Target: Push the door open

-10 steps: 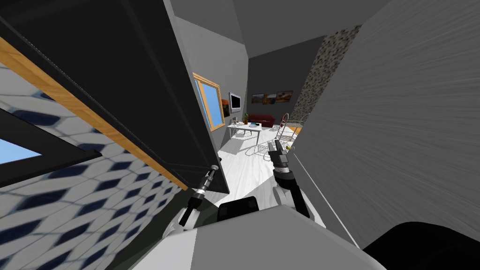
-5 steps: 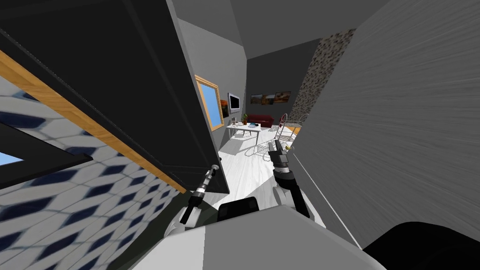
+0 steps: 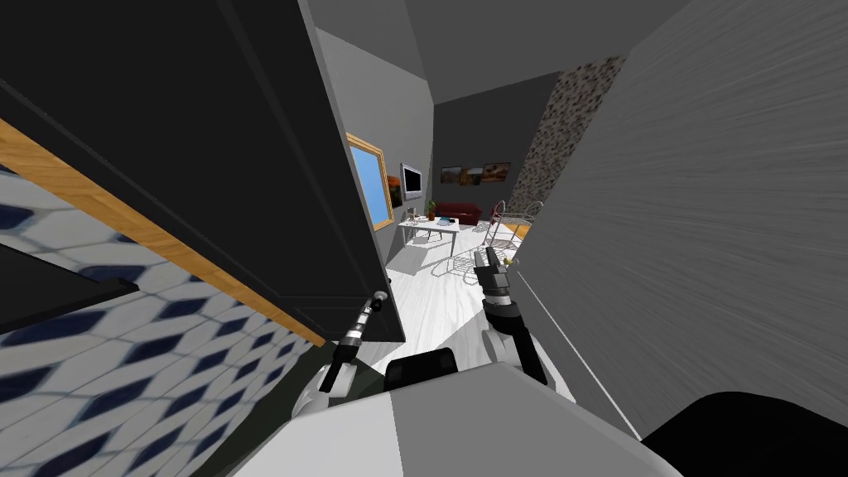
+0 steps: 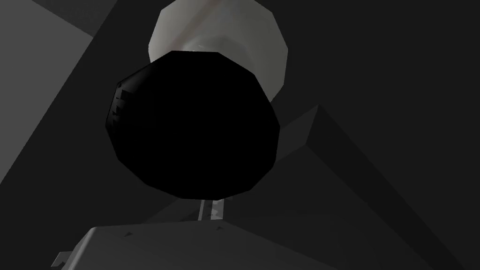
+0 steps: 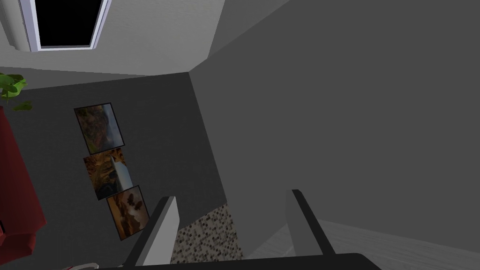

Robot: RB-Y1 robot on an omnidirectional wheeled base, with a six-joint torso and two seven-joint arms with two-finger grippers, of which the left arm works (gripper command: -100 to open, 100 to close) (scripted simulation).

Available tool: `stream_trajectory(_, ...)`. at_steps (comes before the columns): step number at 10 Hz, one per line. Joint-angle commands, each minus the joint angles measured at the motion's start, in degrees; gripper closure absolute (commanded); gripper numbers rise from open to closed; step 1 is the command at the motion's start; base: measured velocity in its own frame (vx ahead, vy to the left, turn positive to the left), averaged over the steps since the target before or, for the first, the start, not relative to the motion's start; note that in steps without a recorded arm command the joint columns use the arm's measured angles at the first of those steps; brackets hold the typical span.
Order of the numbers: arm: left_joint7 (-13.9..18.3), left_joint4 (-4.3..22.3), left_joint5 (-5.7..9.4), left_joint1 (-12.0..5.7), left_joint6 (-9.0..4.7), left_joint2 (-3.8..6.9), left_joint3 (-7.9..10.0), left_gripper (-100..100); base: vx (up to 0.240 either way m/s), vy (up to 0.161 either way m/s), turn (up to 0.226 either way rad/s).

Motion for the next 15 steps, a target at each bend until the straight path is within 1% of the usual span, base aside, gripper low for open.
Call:
stream_trajectory(1,2.01,0.14,0.44,-0.11,0.01,-0.19,-0.06,-100,-0.033,0.027,-0.026)
stream_trajectory(5,8.25,0.36,2.05,-0.46,0.40,-0.84,-0.14,-100,-0.039,0.023,-0.047)
stream_trajectory(6,8.69,0.36,2.05,-0.46,0.40,-0.84,-0.14,-100,-0.030,0.023,-0.018)
stream_trajectory(8,12.32,0.49,3.11,-0.70,0.66,-1.27,-0.19,-100,-0.033,0.027,-0.049)
stream_trajectory(9,12.85,0.49,3.11,-0.70,0.66,-1.27,-0.19,-100,-0.029,0.024,-0.021)
stream_trajectory(10,15.08,0.57,3.72,-0.83,0.81,-1.52,-0.22,-100,-0.030,0.022,-0.029)
stream_trajectory(11,16.57,0.66,4.34,-0.97,0.96,-1.77,-0.26,-100,-0.037,0.041,-0.081)
stream_trajectory(12,17.35,0.66,4.34,-0.97,0.96,-1.77,-0.26,-100,-0.033,0.027,-0.033)
stream_trajectory(14,20.98,0.84,5.71,-1.27,1.30,-2.34,-0.33,-100,-0.050,0.020,-0.056)
stream_trajectory(15,21.97,0.84,5.71,-1.27,1.30,-2.34,-0.33,-100,-0.047,0.032,-0.037)
